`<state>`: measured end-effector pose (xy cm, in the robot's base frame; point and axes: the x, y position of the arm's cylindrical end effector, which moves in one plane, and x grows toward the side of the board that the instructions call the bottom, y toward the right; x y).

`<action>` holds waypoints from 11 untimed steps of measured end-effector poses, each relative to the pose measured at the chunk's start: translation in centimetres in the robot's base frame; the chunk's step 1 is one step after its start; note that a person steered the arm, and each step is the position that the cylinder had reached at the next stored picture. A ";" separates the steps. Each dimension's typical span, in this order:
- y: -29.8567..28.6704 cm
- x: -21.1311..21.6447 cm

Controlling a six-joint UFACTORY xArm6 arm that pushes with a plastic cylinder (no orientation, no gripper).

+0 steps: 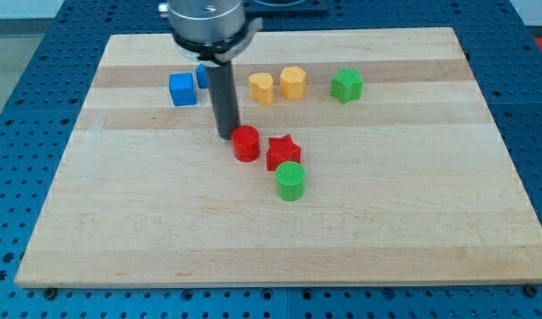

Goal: Move green circle towards center right

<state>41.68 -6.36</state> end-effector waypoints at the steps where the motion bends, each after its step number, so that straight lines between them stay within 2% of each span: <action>1: 0.9 0.0; 3: -3.1 -0.8; 4: -3.3 1.2; 5: -3.8 7.2; 6: -3.8 9.2; 7: -3.8 9.2; 8: -2.9 9.4; 10: 6.3 9.4; 11: 8.7 9.4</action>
<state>51.09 2.34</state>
